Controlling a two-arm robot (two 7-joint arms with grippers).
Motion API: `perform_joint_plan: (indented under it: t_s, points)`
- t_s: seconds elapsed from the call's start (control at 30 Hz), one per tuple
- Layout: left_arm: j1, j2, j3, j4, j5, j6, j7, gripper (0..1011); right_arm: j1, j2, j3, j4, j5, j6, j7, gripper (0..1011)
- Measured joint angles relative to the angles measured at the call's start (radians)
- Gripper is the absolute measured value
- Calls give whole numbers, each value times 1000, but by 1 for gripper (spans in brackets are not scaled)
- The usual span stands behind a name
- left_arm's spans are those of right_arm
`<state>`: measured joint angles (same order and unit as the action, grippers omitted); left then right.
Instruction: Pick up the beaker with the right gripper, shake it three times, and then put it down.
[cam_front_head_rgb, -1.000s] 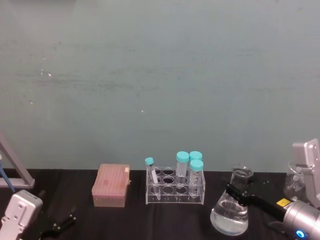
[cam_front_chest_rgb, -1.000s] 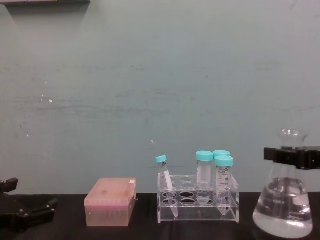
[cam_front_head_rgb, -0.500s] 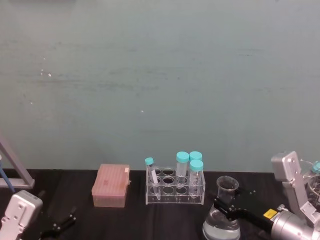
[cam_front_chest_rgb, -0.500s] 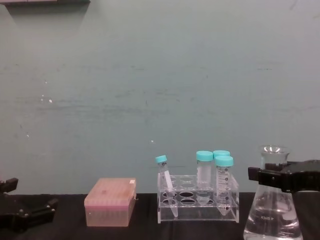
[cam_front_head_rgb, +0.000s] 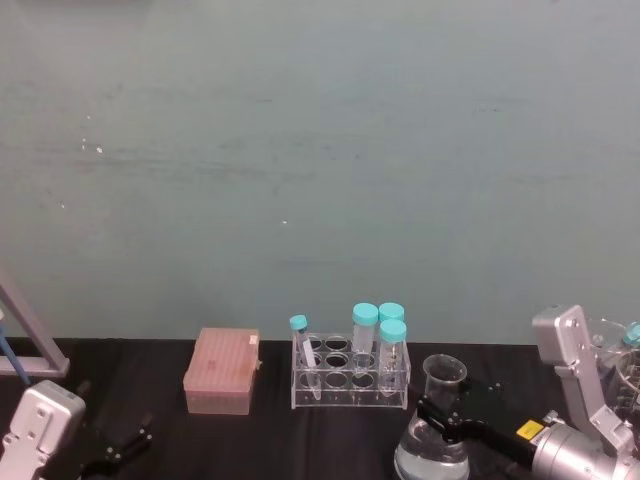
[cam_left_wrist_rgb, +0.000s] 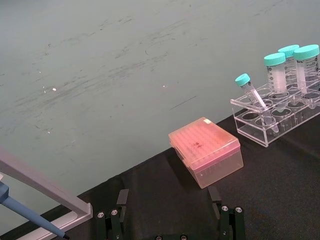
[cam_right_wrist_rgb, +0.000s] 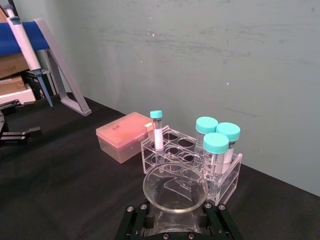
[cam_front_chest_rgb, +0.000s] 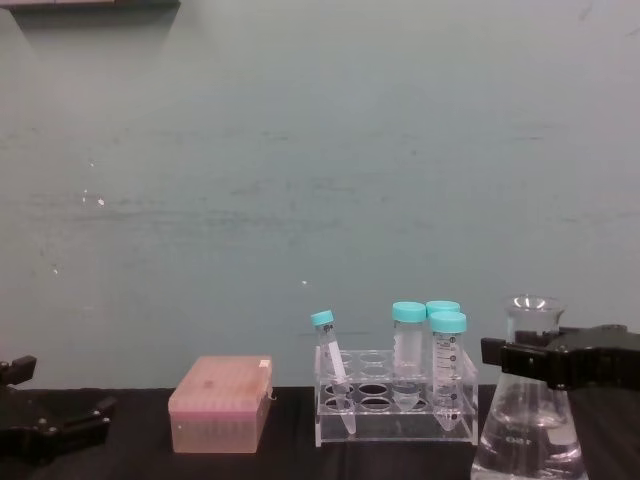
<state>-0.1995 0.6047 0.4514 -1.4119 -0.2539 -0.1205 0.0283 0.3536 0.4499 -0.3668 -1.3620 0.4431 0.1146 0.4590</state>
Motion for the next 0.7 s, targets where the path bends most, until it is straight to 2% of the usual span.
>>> perform_joint_plan:
  t_s: [0.7]
  points:
    - [0,0,0,0,0,0,0,1000,23,-12,-13,40,6,17,7,456]
